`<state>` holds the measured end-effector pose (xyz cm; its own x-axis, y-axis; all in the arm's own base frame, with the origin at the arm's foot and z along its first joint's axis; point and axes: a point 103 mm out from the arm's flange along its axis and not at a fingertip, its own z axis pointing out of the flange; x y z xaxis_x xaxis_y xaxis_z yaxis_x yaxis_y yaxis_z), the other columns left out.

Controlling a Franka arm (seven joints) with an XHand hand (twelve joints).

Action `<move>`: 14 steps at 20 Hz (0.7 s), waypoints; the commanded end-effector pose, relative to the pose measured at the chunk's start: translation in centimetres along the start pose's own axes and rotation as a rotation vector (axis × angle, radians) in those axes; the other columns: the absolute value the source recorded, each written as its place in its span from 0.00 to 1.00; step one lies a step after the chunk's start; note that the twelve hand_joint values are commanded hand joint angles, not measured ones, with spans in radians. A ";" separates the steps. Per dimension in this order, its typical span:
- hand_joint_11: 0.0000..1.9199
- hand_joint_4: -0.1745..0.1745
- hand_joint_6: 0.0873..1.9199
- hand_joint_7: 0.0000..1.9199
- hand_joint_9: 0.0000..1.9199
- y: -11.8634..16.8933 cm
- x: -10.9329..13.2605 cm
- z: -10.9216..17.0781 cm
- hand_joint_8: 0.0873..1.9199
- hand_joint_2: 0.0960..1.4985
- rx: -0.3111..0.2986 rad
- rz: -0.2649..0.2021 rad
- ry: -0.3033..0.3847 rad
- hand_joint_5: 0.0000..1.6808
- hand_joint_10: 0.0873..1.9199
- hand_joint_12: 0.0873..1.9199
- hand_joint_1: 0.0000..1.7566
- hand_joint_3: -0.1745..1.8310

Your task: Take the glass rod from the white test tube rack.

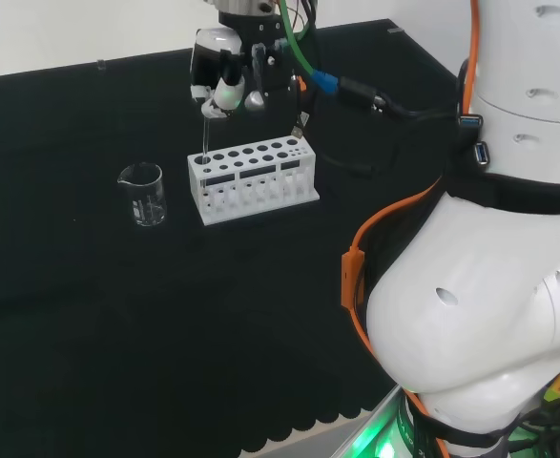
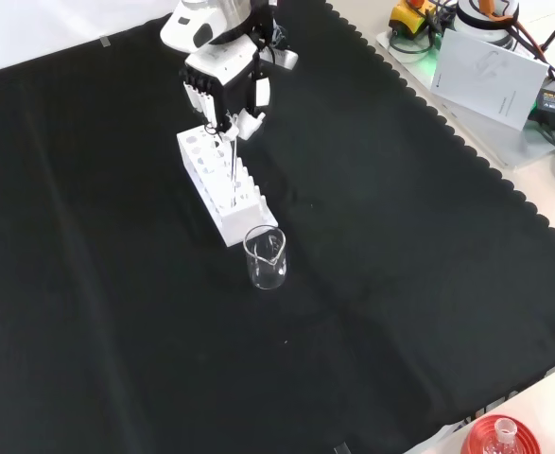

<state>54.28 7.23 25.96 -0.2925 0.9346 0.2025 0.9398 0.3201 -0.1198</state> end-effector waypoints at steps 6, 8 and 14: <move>0.79 0.00 0.31 0.76 0.88 -0.6 1.5 -2.3 0.22 0.28 -0.045 -0.030 -0.028 0.74 0.00 0.30 0.83 0.51; 0.80 0.00 0.31 0.76 0.88 -0.8 1.7 -2.8 0.22 0.28 -0.051 -0.031 -0.028 0.74 0.00 0.29 0.83 0.51; 0.81 0.00 0.30 0.76 0.89 -1.3 2.3 -3.7 0.22 0.27 -0.063 -0.025 -0.037 0.74 0.00 0.27 0.83 0.51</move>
<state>53.46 8.16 29.75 -0.3233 0.9305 0.1722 0.9398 0.3370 -0.0565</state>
